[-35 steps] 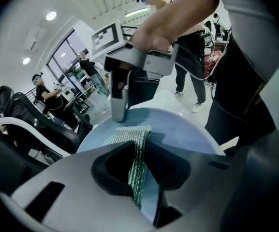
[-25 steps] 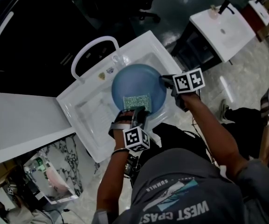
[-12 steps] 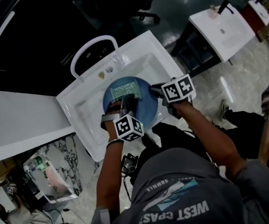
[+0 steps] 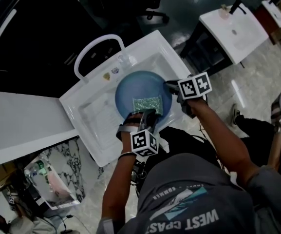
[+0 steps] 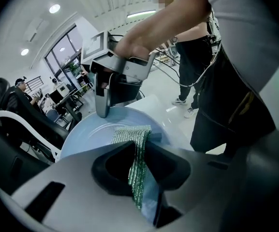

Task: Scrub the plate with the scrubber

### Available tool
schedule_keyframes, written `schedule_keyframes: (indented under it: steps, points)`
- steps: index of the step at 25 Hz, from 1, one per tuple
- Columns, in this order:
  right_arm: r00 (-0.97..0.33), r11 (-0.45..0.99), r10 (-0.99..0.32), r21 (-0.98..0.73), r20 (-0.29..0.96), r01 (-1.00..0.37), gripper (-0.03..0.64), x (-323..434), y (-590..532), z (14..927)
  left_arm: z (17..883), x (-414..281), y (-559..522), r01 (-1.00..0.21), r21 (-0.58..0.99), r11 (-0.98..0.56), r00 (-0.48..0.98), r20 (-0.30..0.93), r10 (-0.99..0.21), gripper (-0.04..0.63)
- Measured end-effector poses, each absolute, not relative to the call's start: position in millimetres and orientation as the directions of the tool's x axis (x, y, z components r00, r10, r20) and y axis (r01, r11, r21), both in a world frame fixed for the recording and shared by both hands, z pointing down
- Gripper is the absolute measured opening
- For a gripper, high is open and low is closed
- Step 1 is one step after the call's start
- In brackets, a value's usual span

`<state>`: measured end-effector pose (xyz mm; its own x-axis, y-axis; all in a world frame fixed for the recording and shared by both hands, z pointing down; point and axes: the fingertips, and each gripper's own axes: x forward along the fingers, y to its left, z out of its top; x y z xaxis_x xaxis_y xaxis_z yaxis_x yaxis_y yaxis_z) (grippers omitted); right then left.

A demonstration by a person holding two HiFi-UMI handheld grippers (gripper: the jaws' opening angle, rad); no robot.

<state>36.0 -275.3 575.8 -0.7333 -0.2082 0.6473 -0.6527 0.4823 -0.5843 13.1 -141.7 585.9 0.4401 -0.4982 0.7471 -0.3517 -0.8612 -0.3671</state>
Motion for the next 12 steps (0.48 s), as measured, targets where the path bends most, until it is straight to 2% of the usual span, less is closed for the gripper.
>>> schedule_keyframes:
  steps: [5,12]
  points:
    - [-0.740,0.474,-0.235,-0.590,0.631,-0.653,0.055,39.9,-292.2,568.7,581.1,-5.8,-132.6,-0.387,-0.411,-0.825,0.399,0.732,-0.552,0.074]
    - [-0.740,0.473,-0.205,-0.596,0.641,-0.648,0.054,31.6,-302.3,574.3,548.7,-71.2,-142.5,-0.519,-0.509,-0.687,0.280,0.658,-0.699,0.072]
